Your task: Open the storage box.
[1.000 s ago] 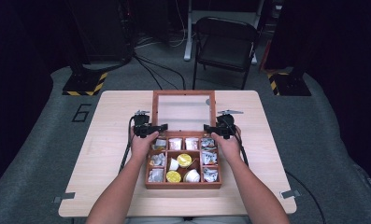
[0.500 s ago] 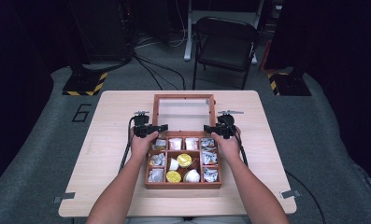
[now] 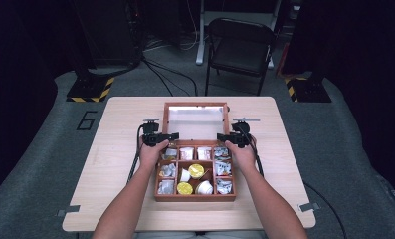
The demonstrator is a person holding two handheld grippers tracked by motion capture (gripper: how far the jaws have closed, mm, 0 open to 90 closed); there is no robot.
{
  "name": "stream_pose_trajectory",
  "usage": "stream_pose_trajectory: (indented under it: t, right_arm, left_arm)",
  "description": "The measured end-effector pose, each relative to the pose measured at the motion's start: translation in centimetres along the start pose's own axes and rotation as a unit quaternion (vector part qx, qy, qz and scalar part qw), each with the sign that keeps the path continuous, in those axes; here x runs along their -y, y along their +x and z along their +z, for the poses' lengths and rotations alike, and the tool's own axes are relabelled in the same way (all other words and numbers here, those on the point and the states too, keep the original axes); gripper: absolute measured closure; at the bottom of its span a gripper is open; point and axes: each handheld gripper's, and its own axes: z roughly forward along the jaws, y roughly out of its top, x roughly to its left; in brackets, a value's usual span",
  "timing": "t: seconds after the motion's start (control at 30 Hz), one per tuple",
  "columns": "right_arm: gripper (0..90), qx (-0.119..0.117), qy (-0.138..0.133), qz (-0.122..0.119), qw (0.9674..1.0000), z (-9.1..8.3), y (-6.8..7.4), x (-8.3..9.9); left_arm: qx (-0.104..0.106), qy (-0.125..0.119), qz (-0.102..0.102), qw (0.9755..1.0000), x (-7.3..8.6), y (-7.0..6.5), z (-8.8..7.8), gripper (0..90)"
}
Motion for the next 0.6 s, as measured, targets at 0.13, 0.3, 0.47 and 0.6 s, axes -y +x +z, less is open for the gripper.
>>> stream_pose_trajectory:
  t: [0.13, 0.3, 0.47, 0.6]
  right_arm:
    - [38.8, -0.001, 0.002, 0.001, 1.0000, 0.04, -0.05, -0.04]
    - [38.8, -0.006, 0.003, 0.005, 1.0000, 0.05, -0.15, -0.09]
    - [38.8, -0.010, 0.004, 0.009, 0.9999, 0.14, -0.32, -0.12]
    - [38.8, -0.012, 0.004, 0.012, 0.9998, 0.25, -0.45, -0.10]
  left_arm:
    - [0.006, 0.004, 0.004, 1.0000, -0.08, 0.18, 0.00, 27.4]
    - [0.011, 0.007, -0.011, 0.9999, -0.08, 0.26, 0.07, 27.5]
    - [0.018, 0.016, -0.013, 0.9996, -0.13, 0.56, 0.11, 27.5]
    - [0.019, 0.016, -0.012, 0.9996, -0.15, 0.68, 0.18, 27.5]
